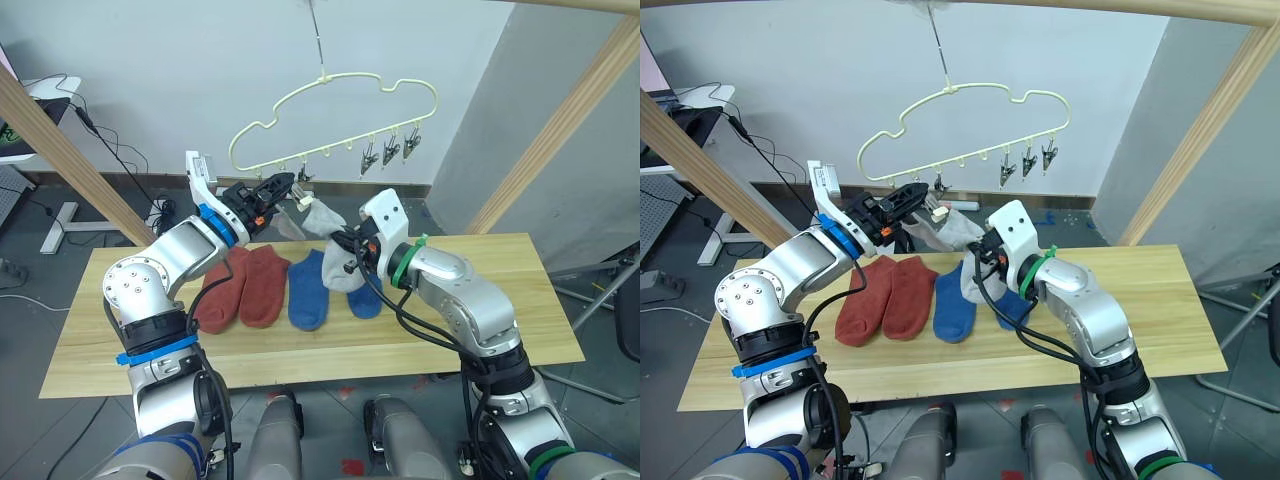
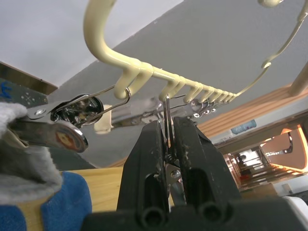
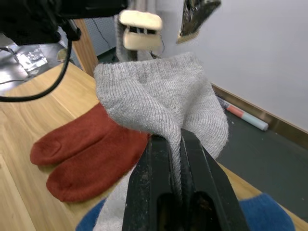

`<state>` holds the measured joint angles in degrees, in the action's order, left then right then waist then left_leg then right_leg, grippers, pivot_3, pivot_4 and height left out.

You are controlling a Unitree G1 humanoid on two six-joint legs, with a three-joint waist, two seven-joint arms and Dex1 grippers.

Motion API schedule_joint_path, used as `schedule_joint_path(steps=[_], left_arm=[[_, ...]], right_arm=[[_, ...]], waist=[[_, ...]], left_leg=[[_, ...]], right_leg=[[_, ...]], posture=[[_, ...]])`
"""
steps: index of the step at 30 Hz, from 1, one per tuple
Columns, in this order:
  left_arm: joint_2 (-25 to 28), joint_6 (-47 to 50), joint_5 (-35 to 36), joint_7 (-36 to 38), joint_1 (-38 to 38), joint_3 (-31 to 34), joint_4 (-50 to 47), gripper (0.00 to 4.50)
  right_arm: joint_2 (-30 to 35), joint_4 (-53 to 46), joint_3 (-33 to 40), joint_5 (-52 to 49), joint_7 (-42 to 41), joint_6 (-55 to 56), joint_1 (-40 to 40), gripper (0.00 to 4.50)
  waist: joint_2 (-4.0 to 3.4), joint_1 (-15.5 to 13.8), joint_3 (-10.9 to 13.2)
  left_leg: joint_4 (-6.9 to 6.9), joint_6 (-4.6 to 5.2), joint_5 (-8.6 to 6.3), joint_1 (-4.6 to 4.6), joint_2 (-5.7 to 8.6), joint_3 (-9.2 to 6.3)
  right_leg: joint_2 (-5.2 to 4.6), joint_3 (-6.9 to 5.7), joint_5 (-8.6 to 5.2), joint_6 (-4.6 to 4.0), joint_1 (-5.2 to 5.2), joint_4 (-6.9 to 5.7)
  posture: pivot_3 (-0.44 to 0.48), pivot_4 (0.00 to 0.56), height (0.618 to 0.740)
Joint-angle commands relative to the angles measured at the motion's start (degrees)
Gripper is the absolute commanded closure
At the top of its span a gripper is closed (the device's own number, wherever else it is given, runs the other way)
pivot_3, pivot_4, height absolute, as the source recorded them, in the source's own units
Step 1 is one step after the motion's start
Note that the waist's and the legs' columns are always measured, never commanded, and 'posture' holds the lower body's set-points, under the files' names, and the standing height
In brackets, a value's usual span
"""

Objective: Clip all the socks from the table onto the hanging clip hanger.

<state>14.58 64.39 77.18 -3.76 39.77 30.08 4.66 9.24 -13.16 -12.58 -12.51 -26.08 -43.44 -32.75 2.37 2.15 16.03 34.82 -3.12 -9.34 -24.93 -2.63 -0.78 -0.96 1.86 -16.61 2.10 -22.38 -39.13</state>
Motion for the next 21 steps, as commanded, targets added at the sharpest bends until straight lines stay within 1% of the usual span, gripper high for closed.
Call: schedule_joint_path(steps=[1, 13, 21], left_arm=[[0.3, -0.3, 1.6, -0.5, -0.8, -1.1, -1.7, 4.48], [1.7, -1.7, 3.6, -0.7, -2.1, -2.6, -1.7, 4.48], [3.0, -4.1, 1.2, 2.3, -2.4, -4.6, -2.3, 4.48]], right_arm=[[-1.2, -0.5, -0.1, -0.4, 0.2, 1.6, -1.7, 4.45], [-2.5, -0.1, 0.4, -0.4, 1.2, 0.5, -4.2, 4.45], [-3.5, 0.6, -0.2, -0.1, 1.7, 0.6, -5.0, 4.45]], waist=[[0.0, -0.1, 0.0], [0.0, -0.2, 0.0], [0.0, -0.2, 0.0]], left_leg=[[0.0, 0.0, 0.0, -0.01, 0.0, 0.0], [-0.03, -0.01, -0.02, -0.02, -0.01, 0.02], [-0.08, -0.01, -0.02, -0.02, -0.01, 0.01]], right_leg=[[0.0, -0.01, 0.0, 0.0, 0.0, 0.03], [0.0, -0.03, 0.0, 0.0, 0.0, 0.09], [0.0, -0.05, 0.0, 0.0, 0.0, 0.12]], posture=[[-0.026, 0.248, 0.74], [-0.025, 0.253, 0.74], [-0.024, 0.253, 0.74]])
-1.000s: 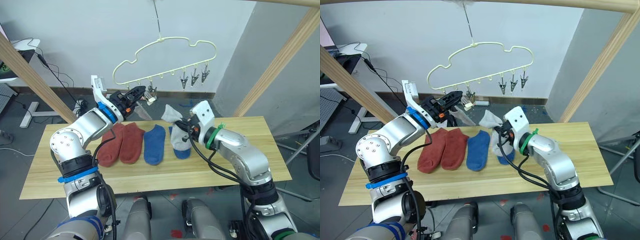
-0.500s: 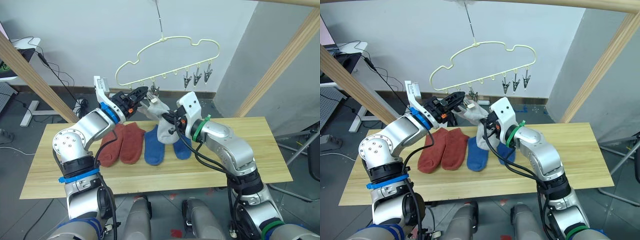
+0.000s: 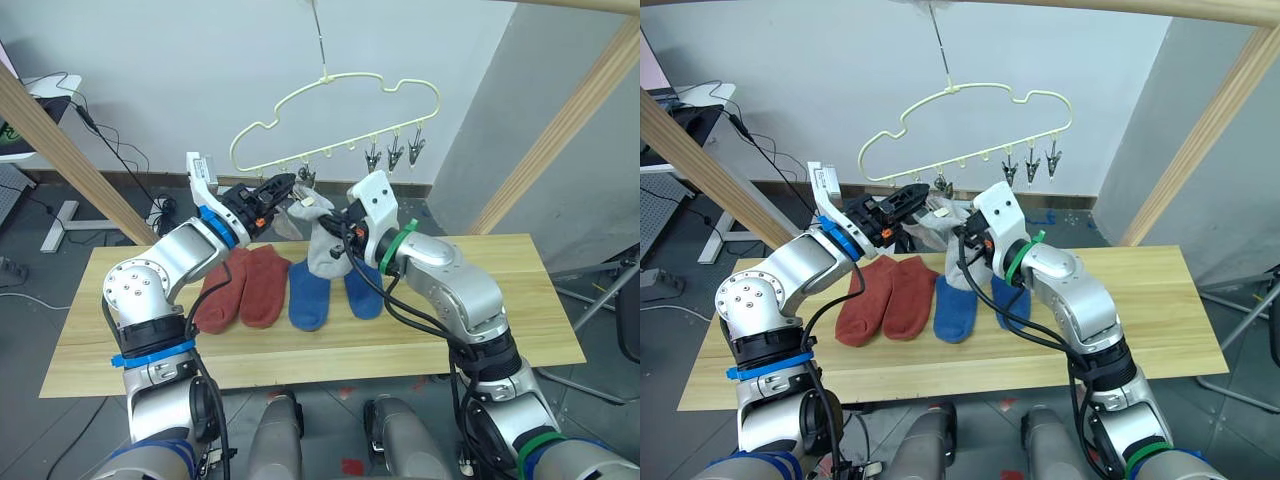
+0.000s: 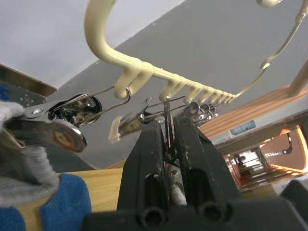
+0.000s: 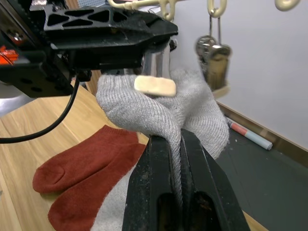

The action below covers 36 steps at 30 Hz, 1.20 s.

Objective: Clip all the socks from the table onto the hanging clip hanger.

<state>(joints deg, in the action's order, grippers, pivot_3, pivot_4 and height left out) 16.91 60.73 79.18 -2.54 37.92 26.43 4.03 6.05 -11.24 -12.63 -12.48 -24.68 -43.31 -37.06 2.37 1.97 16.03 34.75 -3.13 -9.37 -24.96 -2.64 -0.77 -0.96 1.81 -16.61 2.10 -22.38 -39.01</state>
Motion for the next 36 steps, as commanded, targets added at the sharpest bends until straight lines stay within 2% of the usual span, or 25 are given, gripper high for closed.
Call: schedule_joint_path(steps=[1, 17, 23, 25, 26, 36], left_arm=[[0.7, -0.7, -0.8, 1.3, -0.6, -1.1, -1.7, 4.48], [2.0, -1.2, -0.1, 2.0, -1.6, -2.1, -3.7, 4.48], [2.5, -3.6, -4.1, 4.9, -2.3, -3.6, -5.5, 4.48], [2.3, -3.8, -4.0, 5.4, -2.5, -3.5, -5.6, 3.78], [2.3, -3.7, -3.5, 5.5, -2.6, -3.3, -5.6, 3.65], [3.5, -2.7, -1.9, 5.5, -3.2, -2.9, -6.7, 0.52]], right_arm=[[-0.4, -1.4, -0.2, -0.1, 0.4, 0.5, -0.6, 4.45], [-1.6, -0.6, -0.9, -0.3, 0.0, 1.3, -0.9, 4.5], [-1.5, -0.3, -0.9, -0.1, -0.1, 1.6, -1.0, 4.5], [-1.5, -0.2, -0.9, 0.0, -0.1, 1.6, -1.1, 4.5], [-1.5, -0.2, -0.9, 0.0, 0.0, 1.6, -1.1, 4.5], [-1.6, 0.0, -0.8, -0.1, 0.0, 2.1, -0.8, 4.5]], waist=[[0.0, 0.0, 0.0], [0.0, -0.1, 0.0], [0.0, -0.1, 0.0], [0.0, -0.1, 0.0], [0.0, -0.1, 0.0], [0.0, -0.1, 0.0]], left_leg=[[0.0, 0.0, 0.0, 0.0, 0.01, 0.0], [-0.05, 0.0, 0.0, -0.01, 0.0, -0.01], [-0.1, 0.0, -0.01, -0.01, 0.0, 0.01], [-0.11, -0.01, -0.01, -0.01, 0.0, 0.0], [-0.12, -0.01, -0.01, -0.01, -0.01, 0.0], [-0.15, -0.01, -0.01, -0.04, -0.01, -0.01]], right_leg=[[0.0, 0.01, 0.0, 0.0, 0.0, 0.01], [-0.01, 0.0, -0.01, 0.0, -0.01, 0.03], [-0.01, 0.0, -0.01, 0.0, -0.02, 0.05], [-0.02, 0.0, -0.01, 0.0, -0.02, 0.05], [-0.02, 0.0, -0.01, 0.0, -0.03, 0.06], [-0.02, 0.01, -0.02, 0.01, -0.07, 0.06]], posture=[[-0.024, 0.253, 0.74], [-0.009, 0.255, 0.74], [-0.009, 0.255, 0.74], [-0.009, 0.255, 0.74], [-0.009, 0.255, 0.74], [-0.012, 0.251, 0.74]])
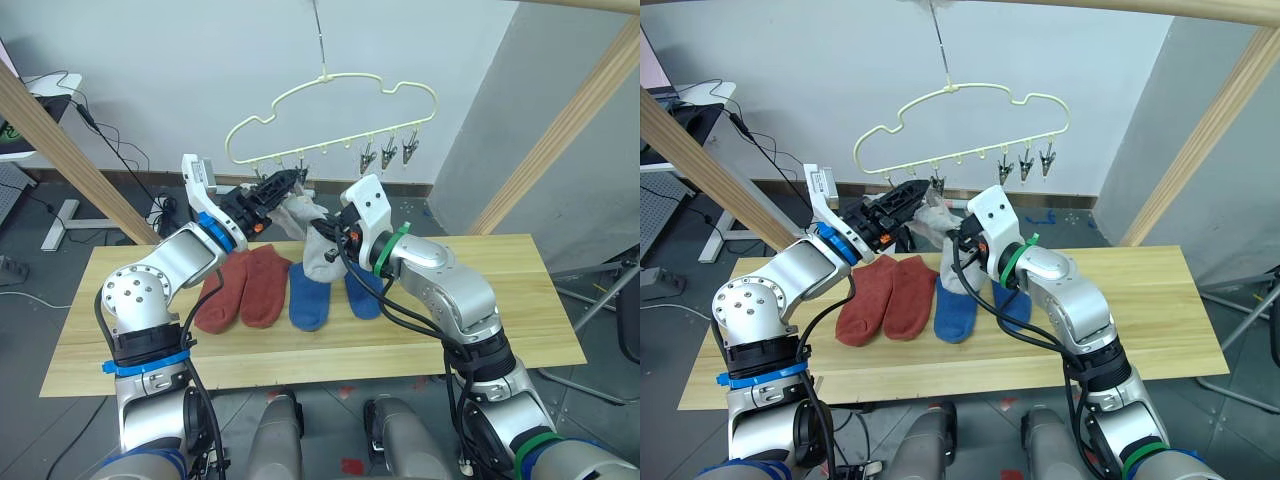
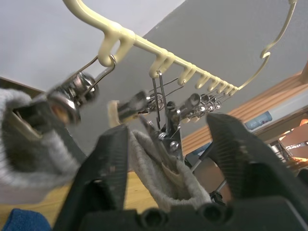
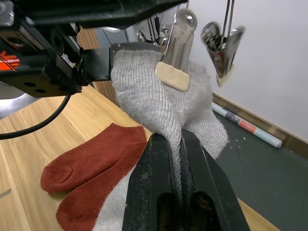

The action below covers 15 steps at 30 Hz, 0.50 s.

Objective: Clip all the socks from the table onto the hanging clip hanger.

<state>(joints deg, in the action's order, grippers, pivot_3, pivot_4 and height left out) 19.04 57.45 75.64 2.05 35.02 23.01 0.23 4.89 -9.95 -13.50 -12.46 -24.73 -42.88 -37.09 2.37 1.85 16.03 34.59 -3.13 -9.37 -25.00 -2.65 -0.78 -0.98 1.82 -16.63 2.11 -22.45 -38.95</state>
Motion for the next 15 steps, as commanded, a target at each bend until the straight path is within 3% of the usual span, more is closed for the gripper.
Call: schedule_joint_path(steps=[1, 3, 6, 15], left_arm=[[2.3, 0.9, 1.6, 1.2, -0.7, 0.6, -3.4, 0.24], [3.8, 1.4, 1.5, 1.6, -1.3, 0.7, -4.1, 0.02], [7.0, 2.1, 0.2, 2.9, -3.2, 0.2, -6.2, 0.0], [9.4, 1.4, -2.5, 4.3, -7.4, -1.5, -10.6, 0.0]], right_arm=[[-0.8, -1.1, 0.1, -0.5, -0.1, 1.8, -0.5, 4.5], [-1.2, -0.9, 0.0, -1.0, -0.6, 2.1, -0.1, 4.5], [-2.5, -0.8, 0.5, -2.8, -1.5, 1.7, 0.9, 3.76], [-1.4, -2.8, 1.2, -6.5, -3.6, -0.7, 4.6, 0.6]], waist=[[0.0, 0.0, 0.0], [0.0, 0.1, 0.0], [0.0, 0.0, 0.0], [0.0, -0.4, 0.0]], left_leg=[[-0.01, 0.0, 0.0, 0.0, 0.0, 0.0], [-0.06, 0.0, 0.0, 0.0, -0.02, 0.01], [-0.21, -0.01, 0.01, -0.03, -0.01, 0.01], [-0.34, -0.02, 0.01, -0.04, 0.01, -0.01]], right_leg=[[0.0, 0.0, 0.0, 0.0, -0.01, 0.0], [0.01, 0.02, 0.0, -0.01, -0.06, 0.0], [0.0, 0.02, 0.01, -0.02, -0.17, -0.01], [-0.07, 0.03, 0.01, -0.03, -0.23, 0.01]], posture=[[-0.007, 0.248, 0.74], [0.003, 0.245, 0.74], [0.014, 0.245, 0.74], [0.032, 0.235, 0.74]])
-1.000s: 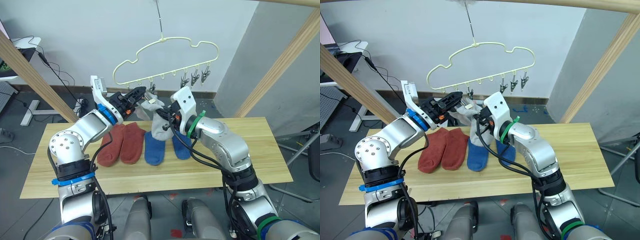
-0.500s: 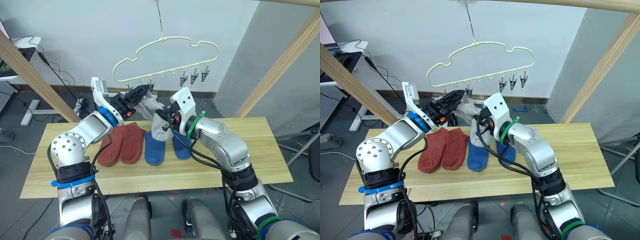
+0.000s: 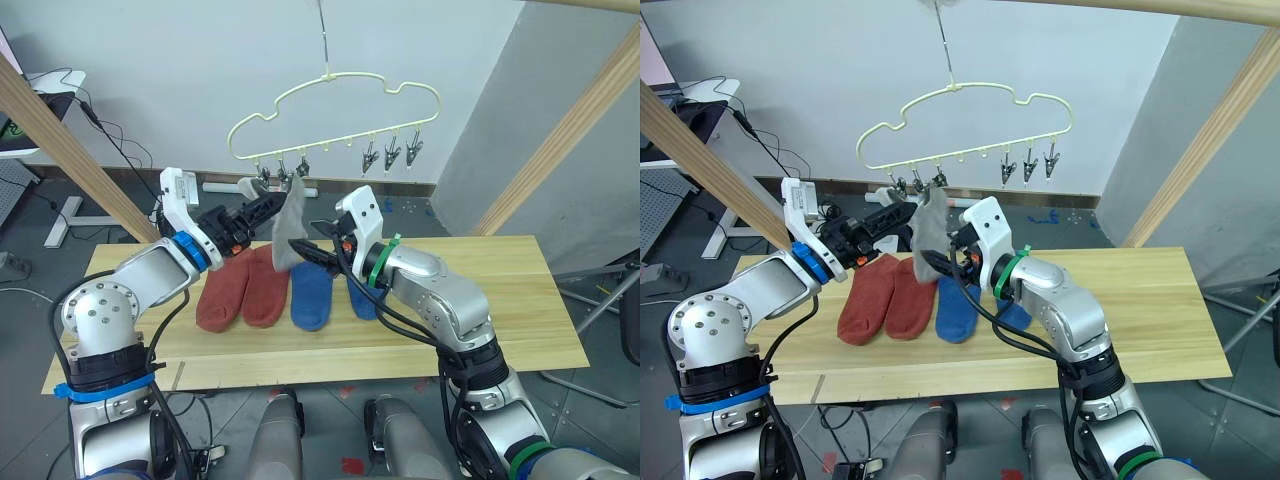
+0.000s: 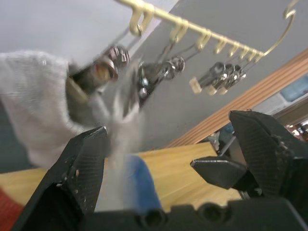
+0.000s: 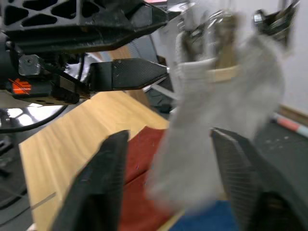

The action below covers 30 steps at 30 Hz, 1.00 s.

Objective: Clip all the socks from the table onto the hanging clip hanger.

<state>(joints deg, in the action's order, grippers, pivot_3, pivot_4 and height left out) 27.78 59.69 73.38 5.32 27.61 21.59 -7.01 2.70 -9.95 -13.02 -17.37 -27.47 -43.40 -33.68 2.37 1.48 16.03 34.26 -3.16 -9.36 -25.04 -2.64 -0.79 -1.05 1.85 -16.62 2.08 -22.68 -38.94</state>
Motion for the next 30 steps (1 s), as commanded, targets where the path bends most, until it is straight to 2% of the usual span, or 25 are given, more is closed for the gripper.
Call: schedule_joint_path(steps=[1, 2, 4, 10, 14, 15, 17, 18, 20, 22, 25, 30], left_arm=[[0.8, -1.3, -1.5, 1.5, -0.3, -0.6, -3.9, 0.0], [1.1, -1.9, -3.2, 2.1, -0.6, -1.4, -4.4, 0.0], [1.4, -3.5, -6.7, 3.0, -1.1, -2.7, -5.1, 0.0], [3.6, -11.4, -25.4, 1.8, -3.0, -11.5, -8.6, 0.0], [4.4, -16.7, -33.2, 6.6, -4.6, -16.4, -9.9, 0.0], [4.2, -17.5, -33.3, 9.6, -4.6, -17.2, -9.3, 0.0], [-0.3, -19.3, -29.3, 12.0, -4.0, -14.1, -7.3, 0.0], [-2.6, -21.7, -28.9, 12.0, -3.6, -12.6, -6.5, 0.18], [-3.1, -27.0, -34.0, 14.9, -3.3, -14.5, -5.6, 0.53], [-3.3, -30.9, -39.0, 16.9, -3.2, -17.5, -4.2, 1.1], [-7.3, -35.1, -42.1, 16.7, -2.3, -19.2, -1.1, 1.96], [-13.1, -43.0, -48.6, 16.8, 1.1, -21.1, 6.0, 1.96]], right_arm=[[1.7, -3.0, 0.6, -1.3, -1.0, 0.0, 1.8, 0.26], [2.4, -3.3, 0.5, -1.1, -1.1, 0.1, 2.3, 0.03], [4.2, -3.9, 0.7, -0.6, -1.0, 0.5, 3.3, 0.03], [10.6, -9.1, 3.4, -0.9, -1.3, 0.8, 8.4, 0.03], [12.5, -12.1, 5.3, -1.3, -0.8, 1.2, 11.4, 0.03], [12.9, -13.2, 6.3, -1.6, -0.7, 1.4, 12.4, 0.03], [12.7, -15.2, 8.2, -2.7, -0.2, 1.3, 13.7, 0.03], [12.9, -16.2, 9.0, -3.4, -0.4, 1.4, 14.1, 0.01], [12.8, -17.4, 10.9, -4.7, -0.3, 1.7, 13.9, 0.0], [12.2, -17.8, 12.5, -6.0, 0.1, 1.8, 13.3, 0.0], [11.5, -18.3, 13.2, -8.3, -0.6, 2.2, 12.5, 0.0], [10.6, -19.3, 13.5, -12.4, -0.9, 1.6, 11.3, 0.0]], waist=[[0.0, -0.1, 0.0], [0.0, -0.1, 0.0], [0.0, -0.1, 0.0], [0.0, 0.0, 0.0], [0.0, 0.0, 0.0], [0.0, 0.0, 0.0], [0.0, 0.0, 0.0], [0.0, 0.0, 0.0], [0.0, 0.2, 0.0], [-0.01, 0.3, 0.0], [-0.01, 0.3, 0.0], [-0.01, 0.3, 0.0]], left_leg=[[0.0, 0.0, 0.0, 0.0, 0.0, 0.0], [0.01, 0.0, 0.0, -0.01, 0.01, 0.01], [0.0, 0.0, 0.0, 0.0, 0.03, 0.03], [-0.07, 0.0, 0.0, -0.01, 0.03, 0.15], [-0.14, -0.01, 0.01, -0.28, 0.02, 0.38], [-0.12, -0.02, 0.02, -0.38, 0.01, 0.38], [-0.12, -0.03, 0.02, -0.41, 0.01, 0.39], [-0.11, -0.02, 0.02, -0.44, 0.01, 0.4], [0.03, -0.01, 0.01, -0.55, 0.01, 0.37], [0.09, -0.01, 0.01, -0.61, 0.02, 0.34], [0.12, 0.01, 0.02, -0.6, 0.02, 0.33], [0.49, 0.05, 0.0, -0.82, 0.03, 0.18]], right_leg=[[0.0, 0.0, 0.0, 0.0, 0.01, 0.0], [0.0, 0.0, 0.0, 0.0, 0.02, 0.0], [0.0, 0.01, 0.0, 0.0, 0.01, 0.0], [0.01, 0.08, -0.02, -0.01, -0.05, 0.01], [0.01, 0.24, -0.01, -0.02, -0.49, -0.06], [0.02, 0.23, 0.0, -0.02, -0.59, -0.07], [0.03, 0.2, -0.01, -0.02, -0.61, -0.05], [0.02, 0.19, -0.01, -0.02, -0.61, -0.03], [0.01, 0.15, 0.0, -0.01, -0.62, -0.02], [0.03, 0.16, 0.0, -0.01, -0.66, -0.05], [0.07, 0.15, 0.01, 0.0, -0.65, -0.08], [0.09, 0.06, 0.04, 0.04, -0.64, -0.09]], posture=[[0.032, 0.235, 0.74], [0.032, 0.235, 0.74], [0.026, 0.23, 0.74], [0.018, 0.226, 0.74], [0.015, 0.226, 0.74], [0.011, 0.225, 0.74], [-0.005, 0.226, 0.74], [-0.005, 0.226, 0.74], [-0.011, 0.23, 0.74], [-0.011, 0.23, 0.74], [-0.029, 0.236, 0.74], [-0.042, 0.241, 0.74]])
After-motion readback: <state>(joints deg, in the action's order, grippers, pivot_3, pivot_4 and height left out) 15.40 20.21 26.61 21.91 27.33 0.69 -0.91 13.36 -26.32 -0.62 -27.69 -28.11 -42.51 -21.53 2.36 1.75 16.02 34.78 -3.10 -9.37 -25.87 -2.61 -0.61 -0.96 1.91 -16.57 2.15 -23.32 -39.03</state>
